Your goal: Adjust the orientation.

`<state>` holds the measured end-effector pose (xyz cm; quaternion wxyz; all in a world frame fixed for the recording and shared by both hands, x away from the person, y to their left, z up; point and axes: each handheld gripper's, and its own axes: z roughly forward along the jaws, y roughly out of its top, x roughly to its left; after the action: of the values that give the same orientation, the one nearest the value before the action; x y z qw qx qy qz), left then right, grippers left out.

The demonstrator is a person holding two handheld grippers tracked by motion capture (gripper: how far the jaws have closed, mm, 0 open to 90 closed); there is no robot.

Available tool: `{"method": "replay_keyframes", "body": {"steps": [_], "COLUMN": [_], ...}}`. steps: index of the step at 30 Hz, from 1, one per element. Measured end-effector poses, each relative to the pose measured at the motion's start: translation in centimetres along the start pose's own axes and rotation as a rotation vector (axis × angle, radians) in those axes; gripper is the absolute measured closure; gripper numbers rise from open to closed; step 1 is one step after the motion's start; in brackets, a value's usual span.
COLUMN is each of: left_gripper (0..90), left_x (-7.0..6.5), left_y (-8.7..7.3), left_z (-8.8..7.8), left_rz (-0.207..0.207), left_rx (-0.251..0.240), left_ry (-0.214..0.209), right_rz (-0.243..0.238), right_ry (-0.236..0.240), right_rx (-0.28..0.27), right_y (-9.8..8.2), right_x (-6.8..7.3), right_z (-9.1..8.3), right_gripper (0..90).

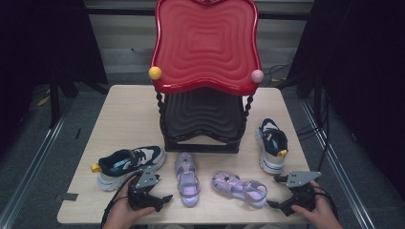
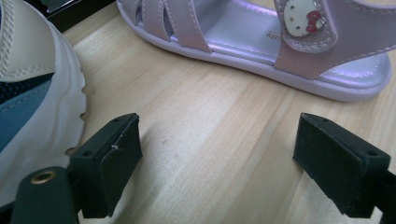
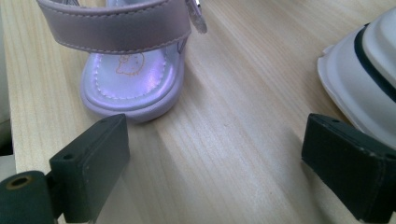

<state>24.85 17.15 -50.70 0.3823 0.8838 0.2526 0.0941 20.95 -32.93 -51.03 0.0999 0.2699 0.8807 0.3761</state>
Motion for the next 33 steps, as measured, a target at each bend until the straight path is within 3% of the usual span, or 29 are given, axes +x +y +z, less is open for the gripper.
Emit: {"method": "replay_keyframes", "body": {"steps": [24,29,33], "left_gripper": [14.5,14.9,18.3], "left_x": [-0.07,-0.22,-0.45], "left_y": [0.03,0.09,0.25], "left_z": [0.01,0.05,-0.02], "left_rz": [-0.004,-0.016,-0.055], "left_rx": [0.002,0.001,-0.008], "left_ry": [0.008,0.024,0.022], "right_rz": [0.0,0.0,0.0], "right_ry": [0.0,0.0,0.0], "right_rx": [-0.001,0.0,0.0], "right_y": [0.0,0.0,0.0], "right_x": [0.0,0.0,0.0], "right_z": [0.0,0.0,0.0], "right_gripper": [7.0,7.0,7.0]}}
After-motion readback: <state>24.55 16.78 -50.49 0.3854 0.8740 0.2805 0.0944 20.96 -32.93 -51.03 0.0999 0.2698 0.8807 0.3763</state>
